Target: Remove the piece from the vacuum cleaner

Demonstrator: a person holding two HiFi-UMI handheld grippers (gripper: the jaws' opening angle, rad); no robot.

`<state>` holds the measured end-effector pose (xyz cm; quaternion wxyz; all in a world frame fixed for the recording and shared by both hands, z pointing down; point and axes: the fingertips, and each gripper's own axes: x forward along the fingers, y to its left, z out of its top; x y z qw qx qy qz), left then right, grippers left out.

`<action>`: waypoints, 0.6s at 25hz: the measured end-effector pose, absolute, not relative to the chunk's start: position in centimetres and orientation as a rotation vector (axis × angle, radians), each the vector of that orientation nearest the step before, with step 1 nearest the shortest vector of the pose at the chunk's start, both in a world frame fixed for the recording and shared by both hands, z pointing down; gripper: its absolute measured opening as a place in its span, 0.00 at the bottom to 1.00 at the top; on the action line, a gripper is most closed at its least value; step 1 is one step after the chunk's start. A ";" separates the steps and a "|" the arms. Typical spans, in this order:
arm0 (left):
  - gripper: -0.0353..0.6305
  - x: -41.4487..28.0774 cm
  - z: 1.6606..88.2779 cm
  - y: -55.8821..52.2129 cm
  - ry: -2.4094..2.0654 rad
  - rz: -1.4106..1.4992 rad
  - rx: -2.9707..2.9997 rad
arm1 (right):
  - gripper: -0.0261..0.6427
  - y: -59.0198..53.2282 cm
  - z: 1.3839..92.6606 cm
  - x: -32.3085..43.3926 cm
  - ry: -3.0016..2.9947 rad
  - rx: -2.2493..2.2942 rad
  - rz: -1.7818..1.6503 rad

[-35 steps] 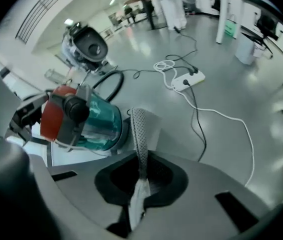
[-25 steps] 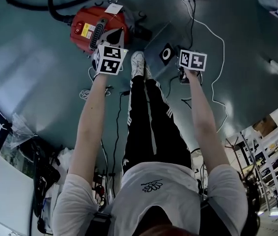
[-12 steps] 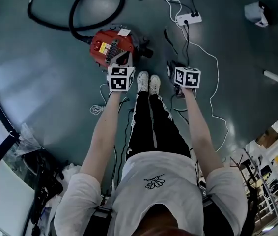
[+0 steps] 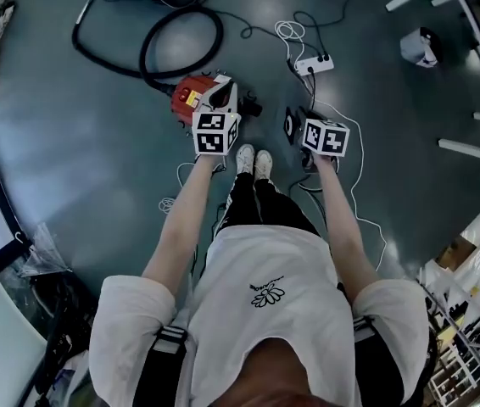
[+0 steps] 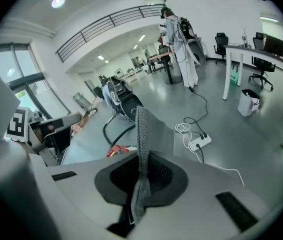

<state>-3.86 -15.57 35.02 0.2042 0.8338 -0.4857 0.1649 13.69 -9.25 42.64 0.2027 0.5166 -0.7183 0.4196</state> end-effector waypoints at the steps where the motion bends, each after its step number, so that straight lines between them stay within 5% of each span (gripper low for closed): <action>1: 0.06 -3.7 33.6 -15.6 -1.361 0.437 2.347 | 0.07 -9.1 41.2 13.6 -2.013 1.457 1.148; 10: 0.06 -3.5 22.4 -13.8 -1.422 0.244 2.462 | 0.07 -9.8 28.7 12.3 -2.264 1.686 1.034; 15: 0.06 -4.4 17.6 -13.1 -1.522 0.144 2.487 | 0.07 -12.5 10.6 8.5 -3.192 1.631 0.107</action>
